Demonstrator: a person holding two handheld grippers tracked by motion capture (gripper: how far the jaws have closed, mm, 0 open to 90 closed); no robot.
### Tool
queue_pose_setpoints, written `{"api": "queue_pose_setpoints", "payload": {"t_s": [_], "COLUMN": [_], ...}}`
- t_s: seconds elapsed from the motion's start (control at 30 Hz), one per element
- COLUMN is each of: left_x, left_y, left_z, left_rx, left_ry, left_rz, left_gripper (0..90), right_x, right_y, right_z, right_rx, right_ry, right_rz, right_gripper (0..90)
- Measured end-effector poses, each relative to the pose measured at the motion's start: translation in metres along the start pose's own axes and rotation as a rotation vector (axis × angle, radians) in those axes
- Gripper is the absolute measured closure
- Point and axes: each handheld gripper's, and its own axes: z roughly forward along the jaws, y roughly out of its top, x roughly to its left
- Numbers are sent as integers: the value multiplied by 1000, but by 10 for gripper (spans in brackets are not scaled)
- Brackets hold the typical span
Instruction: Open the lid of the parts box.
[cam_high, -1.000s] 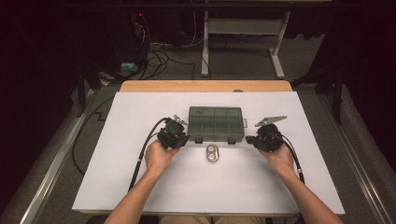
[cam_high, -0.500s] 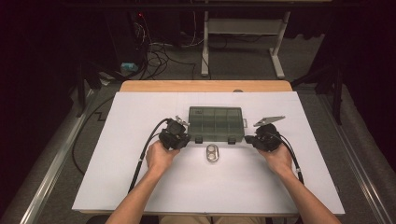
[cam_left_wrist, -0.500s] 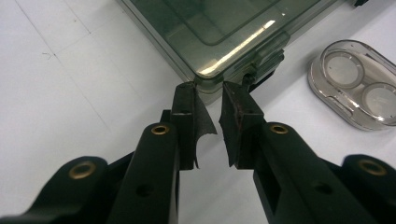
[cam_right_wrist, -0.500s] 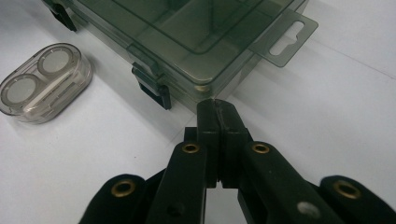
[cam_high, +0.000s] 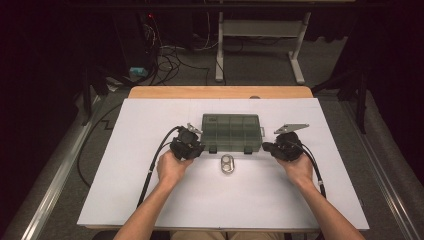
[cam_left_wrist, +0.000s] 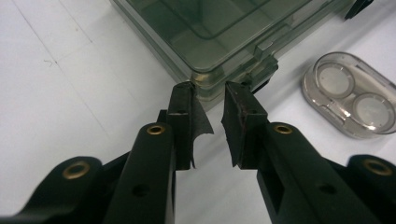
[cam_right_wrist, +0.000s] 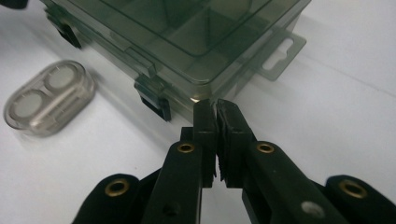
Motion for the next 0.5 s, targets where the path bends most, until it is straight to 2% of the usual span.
{"api": "queue_pose_setpoints", "payload": {"t_s": [0.37, 0.5], "left_x": [-1, -3], "left_y": [2, 5], "left_z": [0, -1], "left_rx": [-28, -25], "left_ry": [22, 35], "left_rz": [-19, -12], "left_gripper": [616, 588], "right_x": [1, 2], "right_y": [4, 7], "right_z": [-4, -6], "right_rx": [-24, -42], "right_ry": [-12, -12], "right_rz": [0, 4], "right_gripper": [858, 855]}}
